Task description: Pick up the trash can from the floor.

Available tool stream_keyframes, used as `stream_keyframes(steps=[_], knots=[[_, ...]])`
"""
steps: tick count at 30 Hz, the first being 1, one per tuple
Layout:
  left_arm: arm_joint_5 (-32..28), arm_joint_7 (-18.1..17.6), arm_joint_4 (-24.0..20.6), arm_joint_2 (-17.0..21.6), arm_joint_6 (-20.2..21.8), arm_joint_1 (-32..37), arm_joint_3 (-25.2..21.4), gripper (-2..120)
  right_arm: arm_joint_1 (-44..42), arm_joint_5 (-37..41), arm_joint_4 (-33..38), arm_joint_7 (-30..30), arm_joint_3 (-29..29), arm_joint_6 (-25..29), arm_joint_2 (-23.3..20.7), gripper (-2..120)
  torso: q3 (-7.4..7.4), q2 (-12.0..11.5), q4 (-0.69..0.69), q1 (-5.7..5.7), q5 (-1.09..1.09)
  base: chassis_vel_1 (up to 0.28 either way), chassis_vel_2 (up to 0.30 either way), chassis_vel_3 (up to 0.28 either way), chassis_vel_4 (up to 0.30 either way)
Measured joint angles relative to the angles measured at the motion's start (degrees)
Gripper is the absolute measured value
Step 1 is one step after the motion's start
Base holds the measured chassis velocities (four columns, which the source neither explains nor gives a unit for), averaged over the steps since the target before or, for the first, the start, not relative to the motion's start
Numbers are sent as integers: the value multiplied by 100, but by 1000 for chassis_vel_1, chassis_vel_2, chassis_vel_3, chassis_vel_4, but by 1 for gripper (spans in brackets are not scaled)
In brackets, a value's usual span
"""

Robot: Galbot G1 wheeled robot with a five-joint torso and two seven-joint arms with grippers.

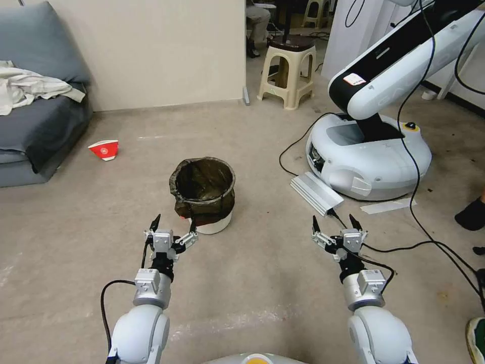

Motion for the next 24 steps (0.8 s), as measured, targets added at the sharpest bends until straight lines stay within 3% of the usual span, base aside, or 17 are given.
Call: stream_keyframes(steps=[19,24], knots=[[-10,0,-64,3,6,23,-14,100,-22,0,43,1,1,-11,7,100,0,0,0,0,0,0,0,0,0],[-168,-6,-701,60,127,305,-256,100,-273,49,672,81,13,-237,109,100,0,0,0,0,-1,0,0,0,0]])
